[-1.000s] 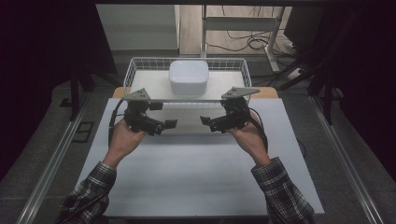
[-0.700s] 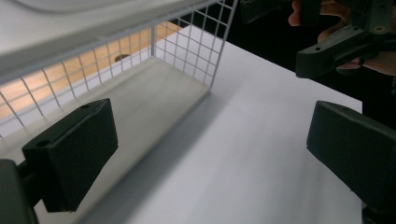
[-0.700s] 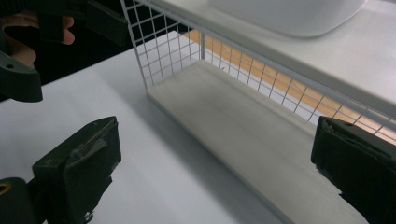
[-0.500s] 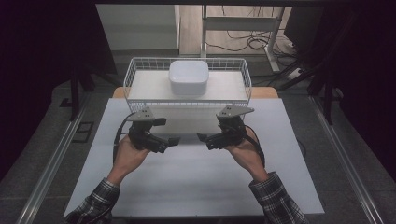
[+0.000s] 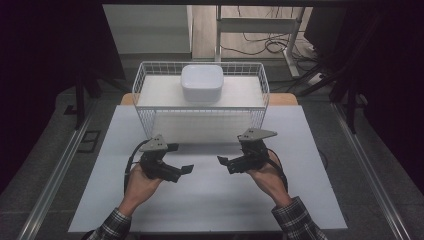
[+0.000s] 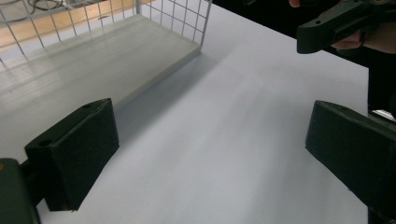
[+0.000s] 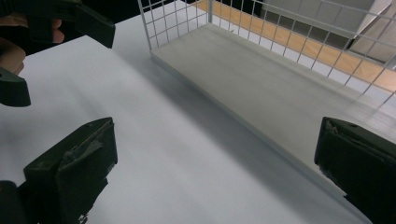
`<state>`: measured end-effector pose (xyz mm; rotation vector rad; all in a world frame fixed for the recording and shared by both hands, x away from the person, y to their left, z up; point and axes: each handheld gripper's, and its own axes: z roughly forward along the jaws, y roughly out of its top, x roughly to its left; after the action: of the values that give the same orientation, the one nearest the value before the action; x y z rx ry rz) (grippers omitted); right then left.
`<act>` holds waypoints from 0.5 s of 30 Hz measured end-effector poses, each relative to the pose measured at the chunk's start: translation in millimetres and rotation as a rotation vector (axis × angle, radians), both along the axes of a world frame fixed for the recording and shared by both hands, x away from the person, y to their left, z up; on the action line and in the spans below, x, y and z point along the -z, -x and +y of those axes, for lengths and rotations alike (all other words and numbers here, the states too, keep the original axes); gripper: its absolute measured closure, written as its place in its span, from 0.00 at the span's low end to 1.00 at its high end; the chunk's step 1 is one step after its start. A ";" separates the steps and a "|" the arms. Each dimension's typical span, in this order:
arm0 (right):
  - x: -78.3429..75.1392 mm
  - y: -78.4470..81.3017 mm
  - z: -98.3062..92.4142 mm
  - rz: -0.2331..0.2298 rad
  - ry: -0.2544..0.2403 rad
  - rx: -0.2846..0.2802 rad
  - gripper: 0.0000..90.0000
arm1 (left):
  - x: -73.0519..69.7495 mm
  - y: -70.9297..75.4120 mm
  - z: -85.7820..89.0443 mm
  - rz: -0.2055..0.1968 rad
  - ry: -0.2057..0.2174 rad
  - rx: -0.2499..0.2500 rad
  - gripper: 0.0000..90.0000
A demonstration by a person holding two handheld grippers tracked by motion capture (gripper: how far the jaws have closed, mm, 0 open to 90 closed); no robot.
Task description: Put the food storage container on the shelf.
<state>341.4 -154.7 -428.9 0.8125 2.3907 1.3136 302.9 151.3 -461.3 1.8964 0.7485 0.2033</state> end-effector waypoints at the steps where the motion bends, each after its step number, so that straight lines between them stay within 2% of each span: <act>1: 1.2 1.5 -1.9 -0.002 -0.004 -0.001 0.00 | 1.2 2.4 0.2 -0.006 -0.004 -0.003 0.03; 5: 4.0 8.6 -7.5 -0.006 -0.015 0.002 0.00 | 4.5 12.5 0.5 -0.021 -0.030 -0.010 0.01; 8: 6.4 15.3 -10.3 -0.014 0.005 0.004 0.00 | 6.3 18.7 1.9 -0.029 -0.041 -0.014 0.01; 11: 8.6 22.3 -16.6 -0.019 0.010 0.009 0.00 | 8.6 24.8 5.0 -0.035 -0.040 -0.015 0.01; 15: 10.1 30.7 -27.1 -0.024 -0.009 0.033 0.00 | 11.5 30.3 8.6 -0.029 -0.033 -0.020 0.01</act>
<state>310.7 -181.8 -439.0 0.8304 2.3448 1.3143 272.6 160.0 -472.7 1.9134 0.7496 0.2563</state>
